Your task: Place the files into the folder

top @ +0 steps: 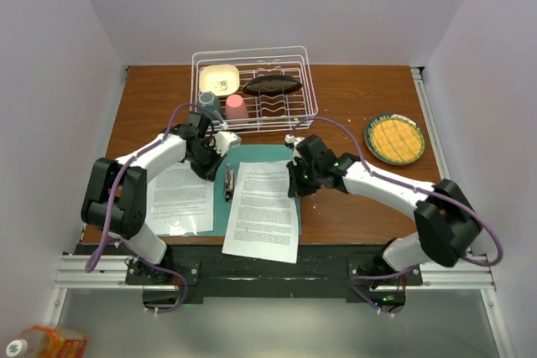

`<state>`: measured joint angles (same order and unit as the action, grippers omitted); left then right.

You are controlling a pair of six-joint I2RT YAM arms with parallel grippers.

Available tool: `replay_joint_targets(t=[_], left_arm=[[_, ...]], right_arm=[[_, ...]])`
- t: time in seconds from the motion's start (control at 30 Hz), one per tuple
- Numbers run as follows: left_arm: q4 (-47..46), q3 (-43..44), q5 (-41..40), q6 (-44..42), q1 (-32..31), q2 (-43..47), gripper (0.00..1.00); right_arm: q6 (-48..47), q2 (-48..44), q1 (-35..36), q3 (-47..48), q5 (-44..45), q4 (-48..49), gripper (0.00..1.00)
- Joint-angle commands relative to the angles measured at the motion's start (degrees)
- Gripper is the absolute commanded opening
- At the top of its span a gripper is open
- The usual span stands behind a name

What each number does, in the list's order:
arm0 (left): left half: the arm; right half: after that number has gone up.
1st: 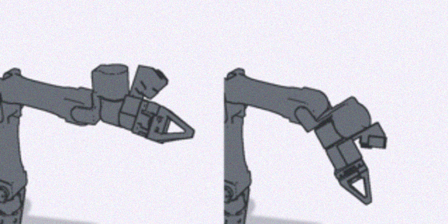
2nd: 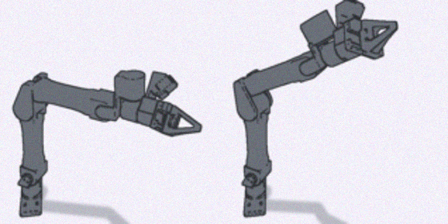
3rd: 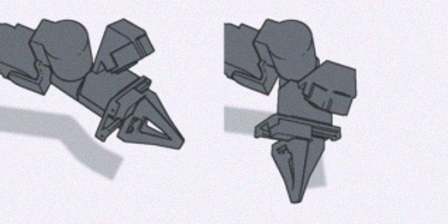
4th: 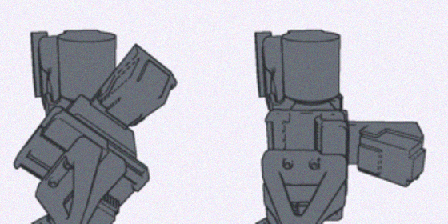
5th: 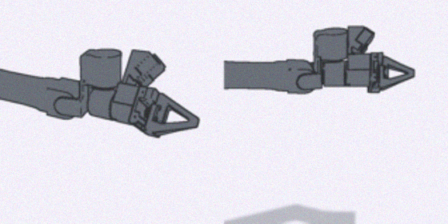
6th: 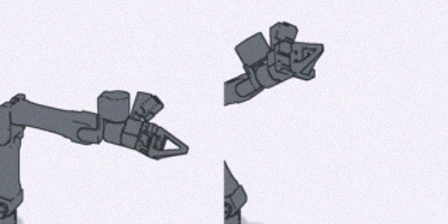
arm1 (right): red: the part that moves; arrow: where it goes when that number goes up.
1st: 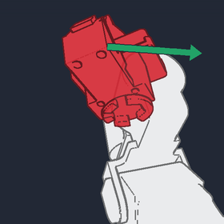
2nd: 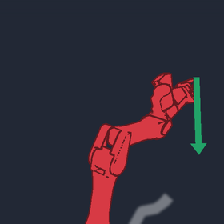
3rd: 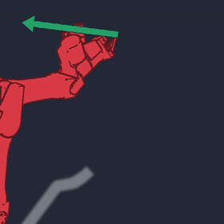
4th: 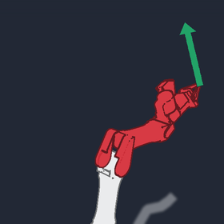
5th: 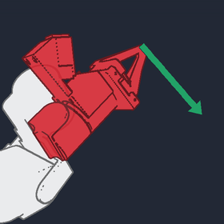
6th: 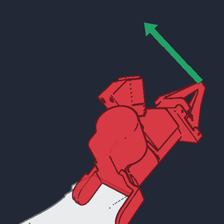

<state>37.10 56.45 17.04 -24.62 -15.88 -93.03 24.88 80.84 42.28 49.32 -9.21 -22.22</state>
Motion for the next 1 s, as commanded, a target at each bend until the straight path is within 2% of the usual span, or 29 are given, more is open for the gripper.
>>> replay_joint_targets(t=[0.0,0.1,0.4,0.97], left_arm=[[-1.42,0.86,1.68,-1.57,0.06,0.14,0.05],[-1.51,0.6,1.77,-1.92,0.06,0.05,0.05],[-1.68,0.42,1.86,-2.45,0.06,-1.01,0.05],[-1.51,0.33,2.03,-2.71,-0.03,-0.57,0.04]], right_arm=[[-6.32,6.07,-1.59,7.26,-1.16,1.13,0.0],[-8.88,10.3,-2.38,10.08,-0.29,-1.59,0.0],[-9.77,13.2,-2.64,13.25,7.54,-2.48,0.0],[-9.06,19.61,-4.22,16.33,8.24,1.82,0.0]])
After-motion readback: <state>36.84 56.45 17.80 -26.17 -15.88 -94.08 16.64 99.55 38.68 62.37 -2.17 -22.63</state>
